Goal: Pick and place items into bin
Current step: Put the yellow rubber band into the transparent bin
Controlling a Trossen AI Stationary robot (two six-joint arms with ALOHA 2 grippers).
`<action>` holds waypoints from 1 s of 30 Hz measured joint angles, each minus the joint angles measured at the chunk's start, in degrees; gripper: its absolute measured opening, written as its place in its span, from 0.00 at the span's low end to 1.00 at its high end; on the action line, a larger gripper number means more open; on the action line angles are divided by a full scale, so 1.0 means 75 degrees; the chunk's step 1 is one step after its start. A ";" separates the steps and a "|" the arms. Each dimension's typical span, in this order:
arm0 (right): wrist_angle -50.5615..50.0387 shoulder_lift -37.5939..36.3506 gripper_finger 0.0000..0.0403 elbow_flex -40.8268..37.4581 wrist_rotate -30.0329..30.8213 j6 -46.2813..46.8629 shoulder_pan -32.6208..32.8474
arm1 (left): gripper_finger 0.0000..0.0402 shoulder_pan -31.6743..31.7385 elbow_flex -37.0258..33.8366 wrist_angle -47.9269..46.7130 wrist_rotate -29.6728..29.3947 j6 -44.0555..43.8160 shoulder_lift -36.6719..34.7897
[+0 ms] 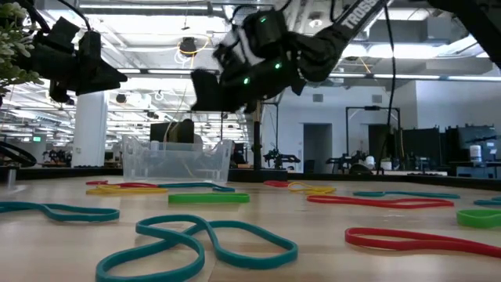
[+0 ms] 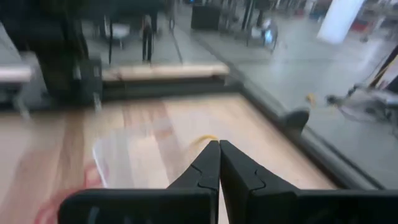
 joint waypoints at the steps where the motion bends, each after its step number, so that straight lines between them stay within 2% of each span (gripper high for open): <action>1: -0.0343 0.0087 0.00 0.0148 0.0006 0.0000 -0.0006 | 0.34 0.0000 0.0000 0.0000 0.0000 0.0000 0.0000; 9: -0.3008 0.0321 0.00 0.1403 0.0004 0.0432 -0.0002 | 0.34 0.0000 0.0000 0.0009 -0.0003 0.0010 0.0003; 23: -0.4257 0.0262 0.00 0.1432 0.0004 0.0473 0.0023 | 0.34 -0.0001 0.0000 0.0009 -0.0005 0.0041 0.0001; 30: -0.4285 0.0262 0.00 0.1429 0.0010 0.0476 0.0023 | 0.34 -0.0001 0.0000 0.0009 -0.0006 0.0041 0.0000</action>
